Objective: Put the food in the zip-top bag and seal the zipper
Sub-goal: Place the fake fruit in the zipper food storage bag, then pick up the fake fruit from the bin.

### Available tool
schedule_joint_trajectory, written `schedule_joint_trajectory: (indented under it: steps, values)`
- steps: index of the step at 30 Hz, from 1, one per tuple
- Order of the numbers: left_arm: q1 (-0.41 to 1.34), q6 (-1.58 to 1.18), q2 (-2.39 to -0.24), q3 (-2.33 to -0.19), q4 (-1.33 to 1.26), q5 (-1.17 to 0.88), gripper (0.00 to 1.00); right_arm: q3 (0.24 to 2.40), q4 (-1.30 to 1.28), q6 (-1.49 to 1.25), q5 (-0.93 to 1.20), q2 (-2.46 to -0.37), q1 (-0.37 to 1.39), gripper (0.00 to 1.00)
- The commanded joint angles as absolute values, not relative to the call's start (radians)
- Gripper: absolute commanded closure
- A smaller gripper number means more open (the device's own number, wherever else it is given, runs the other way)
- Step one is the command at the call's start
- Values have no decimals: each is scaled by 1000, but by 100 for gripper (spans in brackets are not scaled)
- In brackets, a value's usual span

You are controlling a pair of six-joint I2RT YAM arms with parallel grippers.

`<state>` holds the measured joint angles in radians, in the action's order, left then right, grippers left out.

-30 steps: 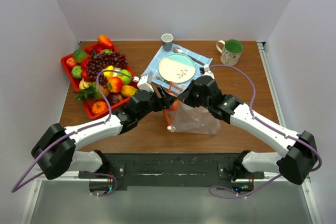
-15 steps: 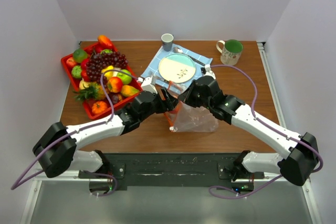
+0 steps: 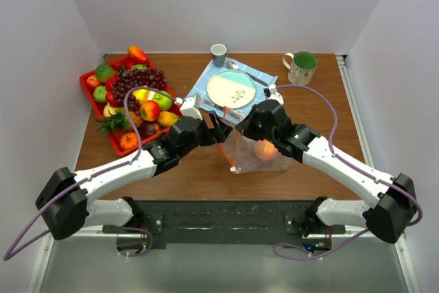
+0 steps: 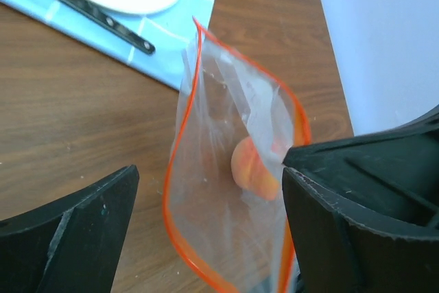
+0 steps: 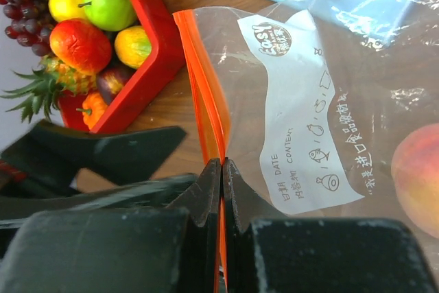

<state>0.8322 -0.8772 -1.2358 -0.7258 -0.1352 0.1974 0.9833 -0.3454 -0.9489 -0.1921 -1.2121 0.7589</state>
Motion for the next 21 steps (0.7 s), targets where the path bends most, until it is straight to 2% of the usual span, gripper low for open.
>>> schedule_joint_trajectory:
  steps: [1, 5, 11, 21]
  values:
    - [796, -808, -1131, -865, 74, 354, 12, 1002, -353, -917, -248, -1187, 762, 100]
    - [622, -770, -1066, -926, 227, 469, 15, 999, -344, -910, -235, -1196, 761, 100]
    - [487, -621, -1207, -1078, 460, 846, 1, 1005, -337, -885, -226, -1207, 761, 100]
    - [361, -537, -1373, -1092, 380, 821, 2, 1006, -331, -867, -179, -1230, 761, 100]
